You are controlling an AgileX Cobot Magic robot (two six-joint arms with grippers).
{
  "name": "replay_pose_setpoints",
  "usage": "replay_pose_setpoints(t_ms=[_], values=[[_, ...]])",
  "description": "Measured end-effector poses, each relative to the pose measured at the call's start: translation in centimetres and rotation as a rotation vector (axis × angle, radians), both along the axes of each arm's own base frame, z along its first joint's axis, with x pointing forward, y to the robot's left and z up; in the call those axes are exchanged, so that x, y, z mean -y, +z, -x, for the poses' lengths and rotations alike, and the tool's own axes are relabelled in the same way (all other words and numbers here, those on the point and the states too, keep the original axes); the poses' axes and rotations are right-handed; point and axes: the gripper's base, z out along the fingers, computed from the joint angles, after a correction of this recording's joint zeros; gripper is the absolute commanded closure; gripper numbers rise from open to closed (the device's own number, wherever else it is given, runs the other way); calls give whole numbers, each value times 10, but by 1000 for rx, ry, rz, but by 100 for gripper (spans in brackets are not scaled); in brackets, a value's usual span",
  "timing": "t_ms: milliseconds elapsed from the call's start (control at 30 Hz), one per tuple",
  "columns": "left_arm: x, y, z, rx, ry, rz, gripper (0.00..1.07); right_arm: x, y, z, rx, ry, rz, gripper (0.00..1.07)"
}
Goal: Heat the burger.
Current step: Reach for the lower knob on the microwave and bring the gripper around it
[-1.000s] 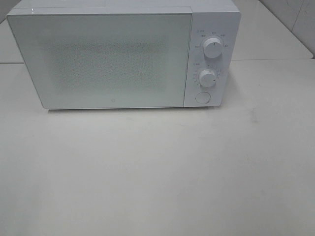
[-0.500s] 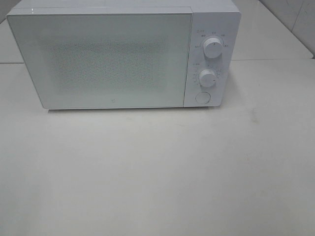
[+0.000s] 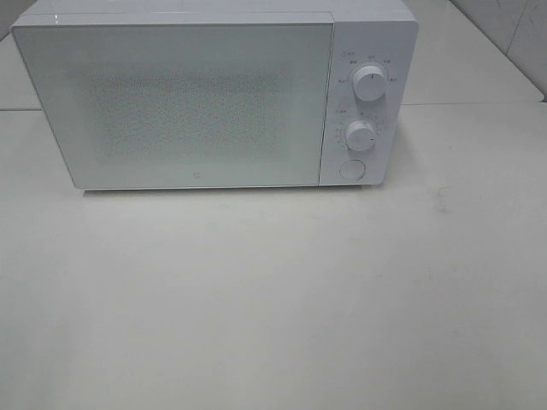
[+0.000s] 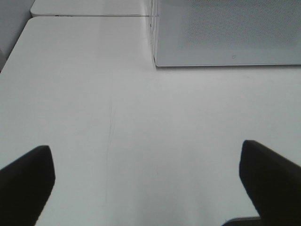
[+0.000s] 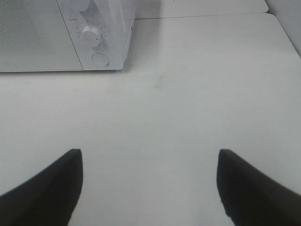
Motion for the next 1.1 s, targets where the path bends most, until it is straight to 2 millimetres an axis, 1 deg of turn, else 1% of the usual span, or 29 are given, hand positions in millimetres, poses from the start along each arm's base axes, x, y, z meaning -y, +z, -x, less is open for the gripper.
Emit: replay_pose_setpoints(t_ms=[133, 200, 267, 300, 333, 367, 433, 467, 500, 533, 567, 600, 667, 700, 733, 767, 800, 833, 867, 933, 967, 1033, 1067, 1100], values=[[0, 0, 0, 0, 0, 0, 6, 0, 5, 1, 23, -1, -4, 32], [0, 0, 0, 0, 0, 0, 6, 0, 15, -1, 81, -1, -9, 32], [0, 0, 0, 0, 0, 0, 6, 0, 17, -4, 91, -2, -11, 32], [0, 0, 0, 0, 0, 0, 6, -1, 22, -12, 110, -2, -12, 32], [0, 0, 0, 0, 0, 0, 6, -1, 22, -12, 110, -2, -12, 32], [0, 0, 0, 0, 0, 0, 6, -2, 26, -21, 133, -2, -14, 32], [0, 0, 0, 0, 0, 0, 6, -2, 28, -25, 141, -2, -15, 32], [0, 0, 0, 0, 0, 0, 6, -3, 29, -36, 143, -2, -15, 32], [0, 0, 0, 0, 0, 0, 6, -3, 29, -36, 143, -2, -15, 32], [0, 0, 0, 0, 0, 0, 6, -3, 27, -41, 135, -2, -14, 32], [0, 0, 0, 0, 0, 0, 6, -4, 25, -52, 124, -2, -15, 32], [0, 0, 0, 0, 0, 0, 6, -4, 25, -52, 124, -2, -15, 32], [0, 0, 0, 0, 0, 0, 6, -5, 20, -66, 106, -2, -13, 32], [0, 0, 0, 0, 0, 0, 6, -5, 20, -66, 106, -2, -13, 32], [0, 0, 0, 0, 0, 0, 6, -6, 18, -75, 99, -2, -12, 32], [0, 0, 0, 0, 0, 0, 6, -6, 18, -80, 103, -3, -14, 32], [0, 0, 0, 0, 0, 0, 6, -6, 18, -80, 103, -3, -14, 32], [0, 0, 0, 0, 0, 0, 6, -7, 19, -88, 110, -3, -14, 32], [0, 0, 0, 0, 0, 0, 6, -7, 19, -88, 110, -3, -14, 32], [0, 0, 0, 0, 0, 0, 6, -8, 21, -101, 129, -3, -16, 32], [0, 0, 0, 0, 0, 0, 6, -8, 21, -101, 129, -3, -16, 32], [0, 0, 0, 0, 0, 0, 6, -9, 20, -115, 136, -2, -16, 32], [0, 0, 0, 0, 0, 0, 6, -9, 20, -115, 136, -2, -16, 32], [0, 0, 0, 0, 0, 0, 6, -10, 18, -125, 133, -3, -16, 32]])
